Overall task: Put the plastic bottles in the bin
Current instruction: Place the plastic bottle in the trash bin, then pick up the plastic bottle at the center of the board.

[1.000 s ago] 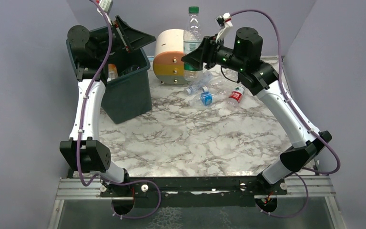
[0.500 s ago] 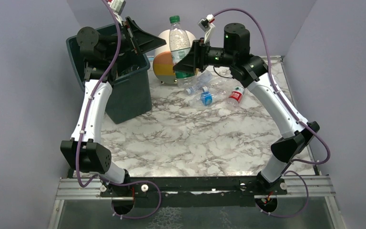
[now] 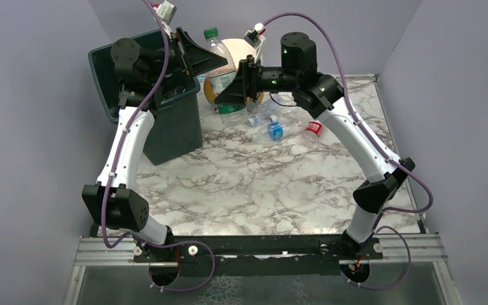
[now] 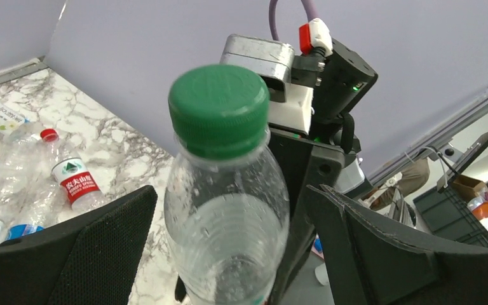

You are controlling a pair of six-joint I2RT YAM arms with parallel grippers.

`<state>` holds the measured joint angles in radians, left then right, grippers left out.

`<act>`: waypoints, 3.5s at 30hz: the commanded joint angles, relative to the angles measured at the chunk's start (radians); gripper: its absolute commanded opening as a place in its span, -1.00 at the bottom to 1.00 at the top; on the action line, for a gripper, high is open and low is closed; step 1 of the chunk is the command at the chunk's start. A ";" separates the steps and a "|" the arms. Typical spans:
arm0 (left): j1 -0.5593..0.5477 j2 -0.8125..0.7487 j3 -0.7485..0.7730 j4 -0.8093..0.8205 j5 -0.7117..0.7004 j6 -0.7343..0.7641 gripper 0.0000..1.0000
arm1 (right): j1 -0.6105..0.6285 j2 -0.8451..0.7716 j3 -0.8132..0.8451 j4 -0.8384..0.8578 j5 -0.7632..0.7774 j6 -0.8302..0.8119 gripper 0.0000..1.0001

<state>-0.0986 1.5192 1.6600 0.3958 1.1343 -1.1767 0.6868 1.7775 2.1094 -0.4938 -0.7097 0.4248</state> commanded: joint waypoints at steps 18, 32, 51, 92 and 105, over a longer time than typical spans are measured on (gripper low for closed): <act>-0.006 0.007 0.029 -0.189 -0.056 0.192 -0.22 | 0.025 -0.050 -0.062 0.013 0.063 -0.027 -0.38; 0.182 0.105 0.215 -0.236 -0.071 0.192 -0.33 | 0.025 -0.047 -0.064 0.005 0.138 -0.023 0.87; 0.494 0.132 0.407 -0.840 -0.347 0.728 -0.27 | -0.149 -0.207 -0.304 -0.061 0.295 -0.023 0.92; 0.416 -0.147 -0.109 0.083 -0.094 -0.327 0.99 | -0.408 -0.199 -0.651 -0.026 0.465 0.040 0.93; 0.250 -0.127 -0.210 0.268 -0.174 -0.735 0.99 | -0.485 -0.189 -0.742 -0.052 0.668 0.053 1.00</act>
<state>0.1875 1.3972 1.4601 0.5621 1.0004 -1.7393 0.2203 1.5925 1.4010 -0.5434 -0.1467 0.4610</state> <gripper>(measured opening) 0.992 0.991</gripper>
